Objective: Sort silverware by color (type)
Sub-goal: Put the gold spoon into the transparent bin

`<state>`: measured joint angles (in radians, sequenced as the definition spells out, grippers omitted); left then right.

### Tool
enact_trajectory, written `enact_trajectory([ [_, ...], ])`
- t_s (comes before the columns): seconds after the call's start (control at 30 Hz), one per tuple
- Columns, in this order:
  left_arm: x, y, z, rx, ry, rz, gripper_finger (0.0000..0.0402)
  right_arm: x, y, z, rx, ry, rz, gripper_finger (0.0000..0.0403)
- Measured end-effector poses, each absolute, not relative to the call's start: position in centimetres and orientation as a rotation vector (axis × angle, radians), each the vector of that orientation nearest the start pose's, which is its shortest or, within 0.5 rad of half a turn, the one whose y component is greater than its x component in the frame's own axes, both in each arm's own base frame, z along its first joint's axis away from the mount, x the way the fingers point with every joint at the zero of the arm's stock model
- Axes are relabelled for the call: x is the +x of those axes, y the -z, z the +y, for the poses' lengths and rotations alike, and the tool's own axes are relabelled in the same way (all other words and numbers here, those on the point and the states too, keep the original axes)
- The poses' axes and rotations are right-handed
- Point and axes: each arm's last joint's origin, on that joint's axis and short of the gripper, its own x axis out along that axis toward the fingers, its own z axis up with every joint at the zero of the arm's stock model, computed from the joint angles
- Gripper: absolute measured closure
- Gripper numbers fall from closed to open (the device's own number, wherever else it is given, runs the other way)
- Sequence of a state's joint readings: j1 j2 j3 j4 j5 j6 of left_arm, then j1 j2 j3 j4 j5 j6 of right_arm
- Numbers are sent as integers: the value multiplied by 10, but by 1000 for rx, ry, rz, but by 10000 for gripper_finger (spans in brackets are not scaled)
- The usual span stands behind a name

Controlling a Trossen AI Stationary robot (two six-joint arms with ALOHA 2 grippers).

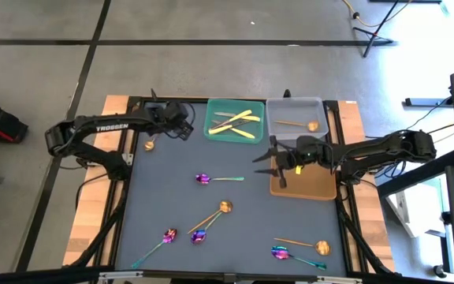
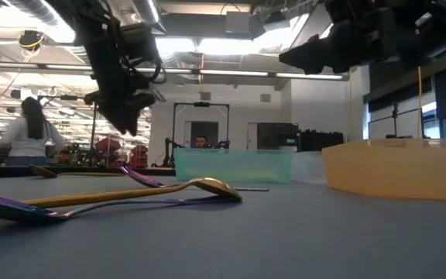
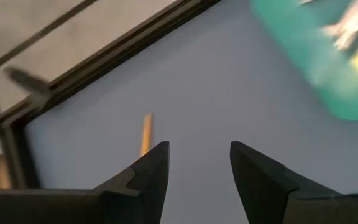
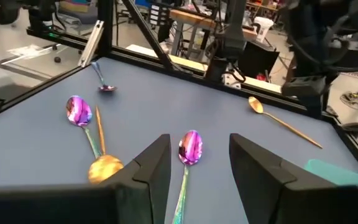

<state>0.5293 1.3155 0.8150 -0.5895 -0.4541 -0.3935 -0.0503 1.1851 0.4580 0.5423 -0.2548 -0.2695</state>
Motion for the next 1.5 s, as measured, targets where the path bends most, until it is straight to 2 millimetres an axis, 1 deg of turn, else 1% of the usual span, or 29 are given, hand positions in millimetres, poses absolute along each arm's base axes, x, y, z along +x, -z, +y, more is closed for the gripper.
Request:
enact_trajectory([
  [0.1,193,-209,138,-409,-1136,972,236,237,-211,-5,-237,-228,173,253],
  [0.27,186,-201,145,-487,-1113,1050,236,237,-210,-6,-239,-197,187,253],
  [0.6,178,-175,161,-609,-1112,1210,237,237,-208,-6,-237,-196,211,253],
  [0.73,174,-166,169,-647,-1085,1255,237,237,-207,-6,-256,-199,219,253],
  [1.0,162,-154,185,-691,-1159,1307,237,237,-206,-6,-260,-200,224,253],
  [1.07,159,-148,189,-707,-1145,1330,237,237,-206,-6,-260,-200,225,253],
  [1.23,155,-137,196,-808,-1029,1366,238,237,-206,-6,-260,-200,225,253],
  [1.37,156,-137,197,-817,-1000,1378,259,237,-206,-6,-260,-200,226,253],
  [1.5,156,-138,197,-811,-975,1376,305,237,-206,-6,-259,-201,231,253],
])
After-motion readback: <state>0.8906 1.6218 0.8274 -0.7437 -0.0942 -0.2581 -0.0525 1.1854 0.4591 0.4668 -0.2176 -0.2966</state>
